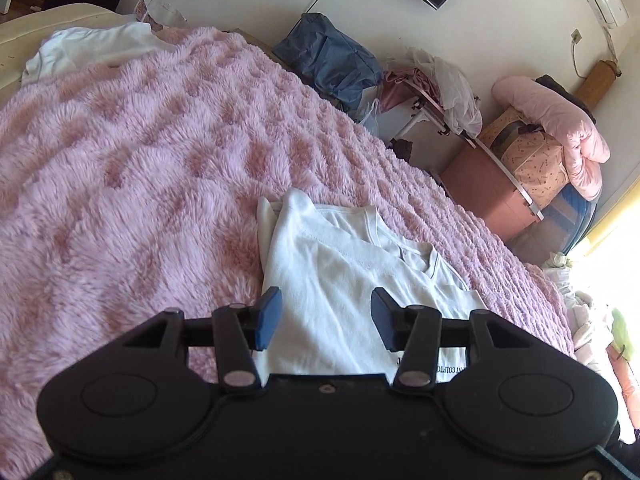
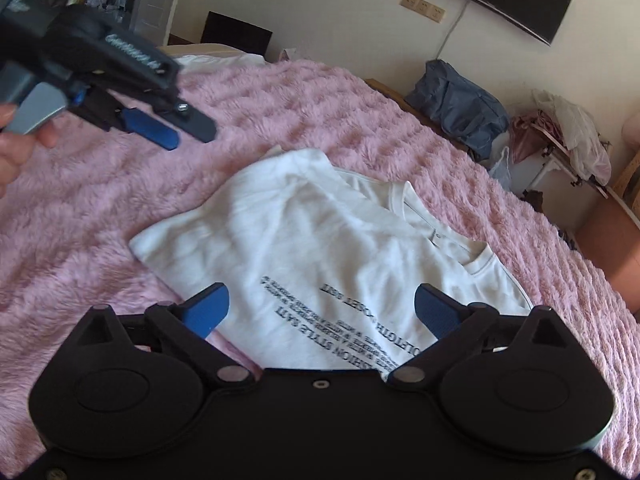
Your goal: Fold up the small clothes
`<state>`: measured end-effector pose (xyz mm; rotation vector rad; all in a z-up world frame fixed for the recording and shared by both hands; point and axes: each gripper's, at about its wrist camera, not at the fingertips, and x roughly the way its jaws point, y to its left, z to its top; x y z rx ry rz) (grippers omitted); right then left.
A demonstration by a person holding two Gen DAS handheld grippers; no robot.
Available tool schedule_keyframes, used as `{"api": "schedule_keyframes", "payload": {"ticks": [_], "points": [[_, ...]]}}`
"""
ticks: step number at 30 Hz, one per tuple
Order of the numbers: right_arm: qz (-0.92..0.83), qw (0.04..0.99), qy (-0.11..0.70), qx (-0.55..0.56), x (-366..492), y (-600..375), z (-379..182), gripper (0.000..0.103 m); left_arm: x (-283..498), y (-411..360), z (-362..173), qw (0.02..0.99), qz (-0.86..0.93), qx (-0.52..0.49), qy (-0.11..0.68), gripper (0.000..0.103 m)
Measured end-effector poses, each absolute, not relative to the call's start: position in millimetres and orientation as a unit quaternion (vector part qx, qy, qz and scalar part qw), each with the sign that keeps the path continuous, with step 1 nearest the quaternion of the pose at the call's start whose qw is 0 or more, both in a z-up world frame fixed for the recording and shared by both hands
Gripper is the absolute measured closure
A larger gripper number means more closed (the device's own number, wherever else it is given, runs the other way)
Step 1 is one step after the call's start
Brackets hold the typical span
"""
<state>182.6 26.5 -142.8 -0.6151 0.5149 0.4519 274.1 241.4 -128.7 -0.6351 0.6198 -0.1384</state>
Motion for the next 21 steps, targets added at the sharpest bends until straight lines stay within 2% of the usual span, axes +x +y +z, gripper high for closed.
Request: {"api": "schedule_keyframes", "payload": {"ticks": [4, 6, 8, 10, 21], "points": [[0.202, 0.892, 0.212, -0.344, 159.6, 63.4, -159.4, 0.003, 301.8, 266.0, -121.0, 0.898, -0.085, -0.326, 0.284, 0.051], [0.21, 0.888, 0.208, -0.352, 156.5, 82.3, -169.5, 0.015, 318.8, 278.1, -125.0, 0.891, -0.093, -0.339, 0.287, 0.051], [0.21, 0.881, 0.216, -0.365, 158.6, 96.8, -182.0, 0.038, 336.7, 287.9, -133.5, 0.88, -0.092, -0.356, 0.301, 0.051], [0.216, 0.867, 0.229, -0.386, 160.3, 110.8, -197.6, 0.051, 352.0, 295.2, -143.6, 0.874, -0.087, -0.364, 0.31, 0.051], [0.237, 0.832, 0.214, -0.454, 159.2, 145.5, -241.6, 0.051, 403.3, 297.7, -199.7, 0.847, -0.088, -0.391, 0.348, 0.052]]}}
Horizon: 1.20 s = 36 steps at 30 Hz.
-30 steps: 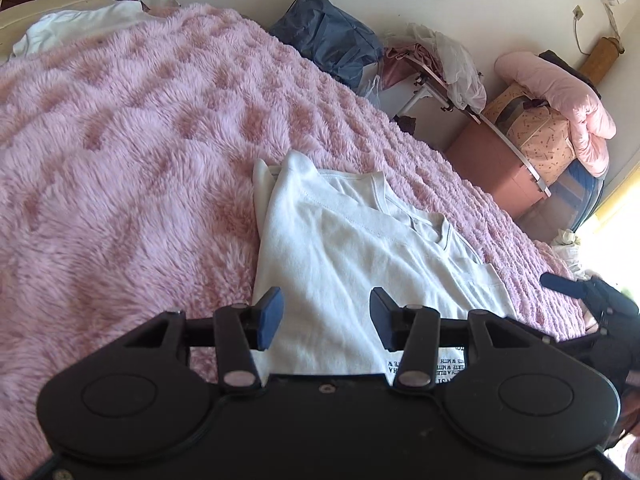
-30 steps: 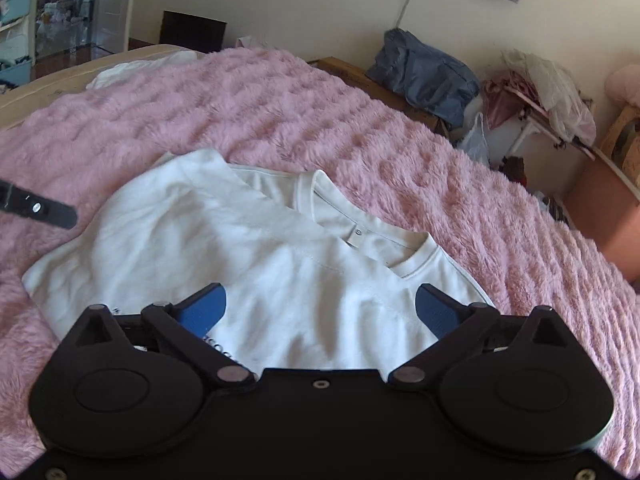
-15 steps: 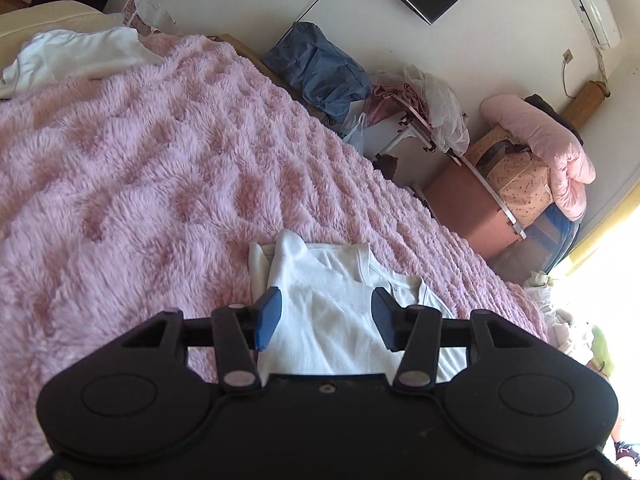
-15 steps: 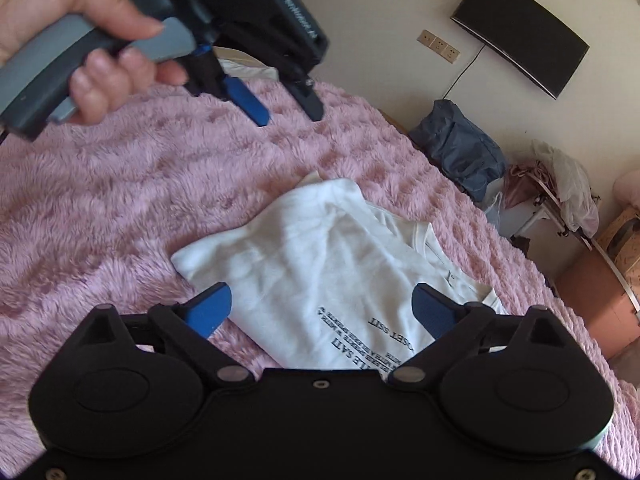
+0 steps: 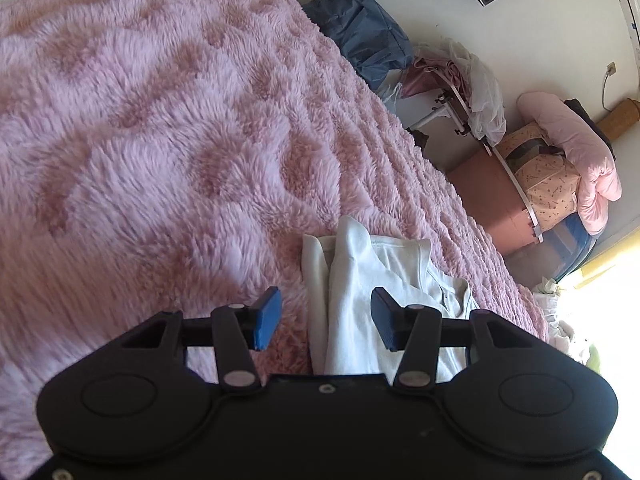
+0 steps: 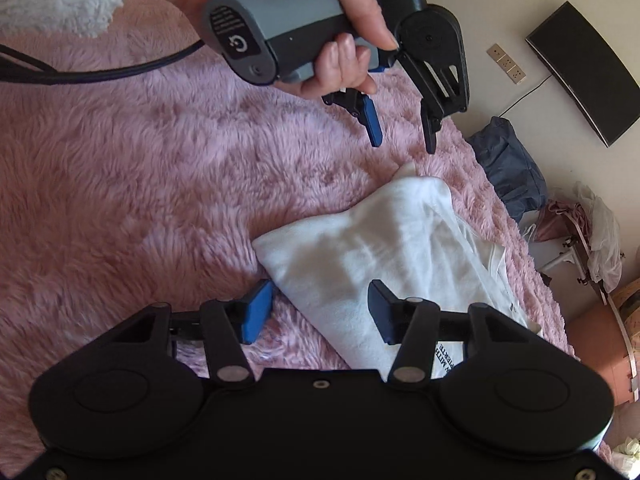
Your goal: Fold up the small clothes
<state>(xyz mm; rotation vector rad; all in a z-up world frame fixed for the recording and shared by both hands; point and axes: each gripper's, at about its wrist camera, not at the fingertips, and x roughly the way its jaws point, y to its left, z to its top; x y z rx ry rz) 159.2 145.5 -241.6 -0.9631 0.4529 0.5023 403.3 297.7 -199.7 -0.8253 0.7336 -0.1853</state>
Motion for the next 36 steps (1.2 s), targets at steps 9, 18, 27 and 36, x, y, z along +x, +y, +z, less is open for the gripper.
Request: {"api": "schedule_keyframes", "payload": {"ticks": [9, 18, 27, 36], "points": [[0.223, 0.829, 0.176, -0.481, 163.2, 160.0, -252.0, 0.049, 444.6, 280.2, -220.2, 0.837, -0.11, -0.397, 0.359, 0.052], [0.223, 0.841, 0.166, -0.464, 159.8, 158.3, -243.3, 0.09, 451.0, 280.7, -218.2, 0.836, -0.133, -0.397, 0.355, 0.096], [0.232, 0.889, 0.17, -0.355, 159.5, 126.3, -188.2, 0.095, 457.9, 260.0, -169.4, 0.844, -0.13, -0.383, 0.352, 0.096], [0.193, 0.943, 0.155, -0.224, 168.9, 33.0, -124.6, 0.097, 483.6, 160.8, -91.2, 0.867, -0.177, -0.316, 0.342, 0.096]]}}
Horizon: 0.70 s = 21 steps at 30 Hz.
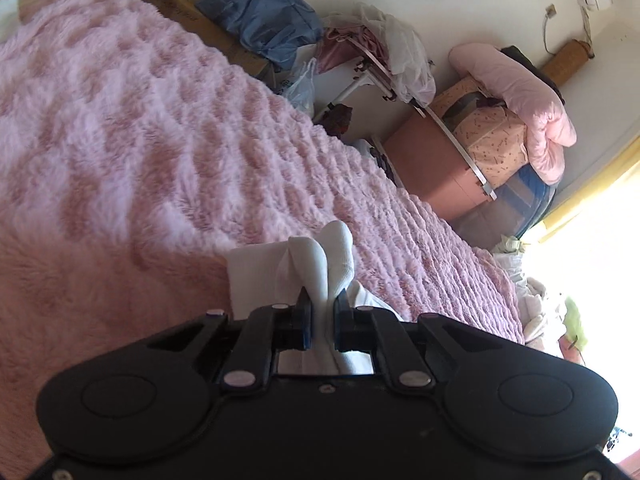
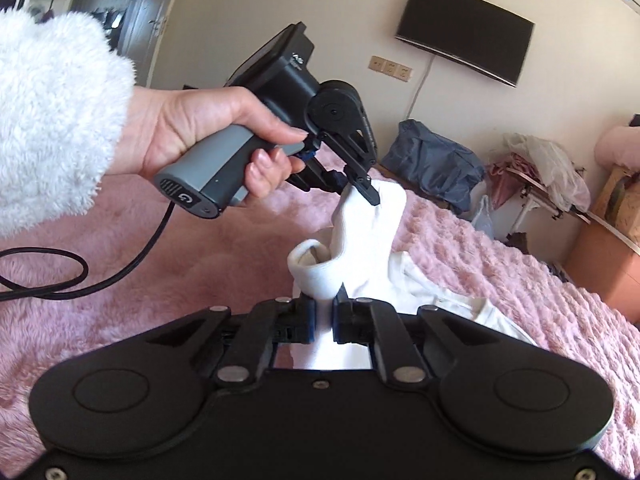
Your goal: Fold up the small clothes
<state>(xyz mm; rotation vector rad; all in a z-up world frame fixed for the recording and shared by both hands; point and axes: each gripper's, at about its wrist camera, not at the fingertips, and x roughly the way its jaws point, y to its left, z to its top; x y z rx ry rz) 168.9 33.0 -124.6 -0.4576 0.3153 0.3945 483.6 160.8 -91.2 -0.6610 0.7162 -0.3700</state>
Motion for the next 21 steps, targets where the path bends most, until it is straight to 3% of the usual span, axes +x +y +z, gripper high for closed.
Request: {"api": "schedule_keyframes", "payload": {"ticks": [7, 21], "points": [[0.139, 0.963, 0.175, -0.15, 193.8, -64.7, -112.7, 0.097, 514.0, 35.6, -73.1, 0.881, -0.186, -0.229, 0.371, 0.096], [0.057, 0.968, 0.241, -0.036, 221.8, -201.0, -148.5, 0.097, 557.9, -158.4, -116.0, 0.878, -0.18, -0.125, 0.426, 0.096]]}}
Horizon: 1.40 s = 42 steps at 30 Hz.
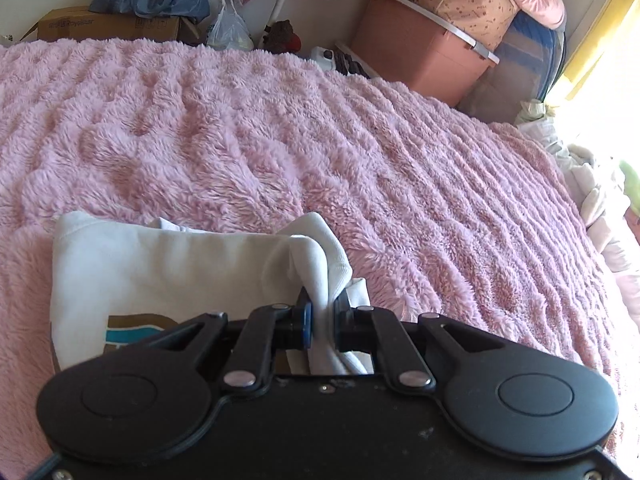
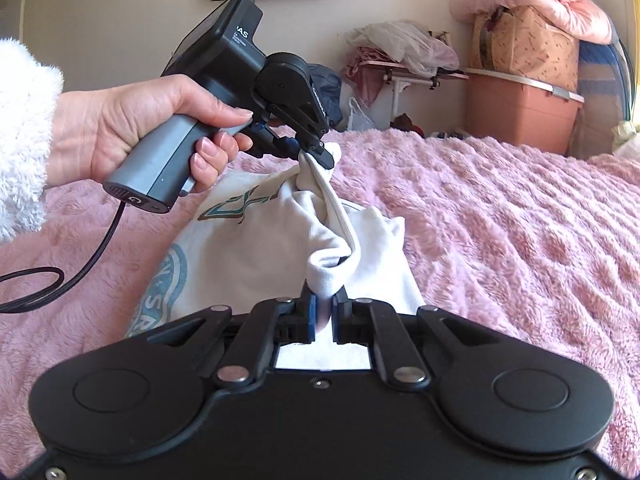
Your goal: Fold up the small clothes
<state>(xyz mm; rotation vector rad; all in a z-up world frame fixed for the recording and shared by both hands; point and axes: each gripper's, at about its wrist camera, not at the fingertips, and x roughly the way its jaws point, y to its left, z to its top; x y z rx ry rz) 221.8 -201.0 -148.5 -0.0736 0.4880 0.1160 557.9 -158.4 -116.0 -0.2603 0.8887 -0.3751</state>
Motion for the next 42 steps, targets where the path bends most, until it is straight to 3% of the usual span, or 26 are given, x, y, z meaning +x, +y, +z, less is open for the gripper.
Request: {"api": "schedule_keyframes", "payload": {"ticks": [19, 21, 25, 26, 30, 34, 42], "points": [[0.021, 0.955, 0.29, 0.061, 212.9, -259.8, -182.2, 0.097, 562.6, -230.3, -153.2, 0.881, -0.148, -0.057, 0.447, 0.094], [0.019, 0.952, 0.3, 0.062, 212.2, -259.6, -187.8, 0.097, 563.2, -234.4, -160.5, 0.881, -0.144, -0.052, 0.448, 0.089], [0.016, 0.948, 0.311, 0.064, 215.8, -260.8, -196.0, 0.097, 566.9, -248.6, -165.7, 0.883, -0.142, -0.051, 0.444, 0.06], [0.016, 0.947, 0.313, 0.063, 216.4, -260.4, -197.3, 0.097, 567.6, -254.0, -165.8, 0.885, -0.14, -0.041, 0.443, 0.058], [0.013, 0.946, 0.319, 0.059, 219.2, -260.8, -204.0, 0.097, 566.8, -262.7, -156.2, 0.892, -0.144, -0.021, 0.428, 0.057], [0.01, 0.944, 0.324, 0.054, 219.5, -262.5, -208.6, 0.088, 557.2, -245.1, -130.6, 0.898, -0.173, -0.035, 0.403, 0.053], [-0.006, 0.944, 0.329, 0.024, 212.3, -258.4, -193.5, 0.075, 499.4, -153.8, -90.2, 0.905, -0.185, -0.065, 0.378, 0.053]]}}
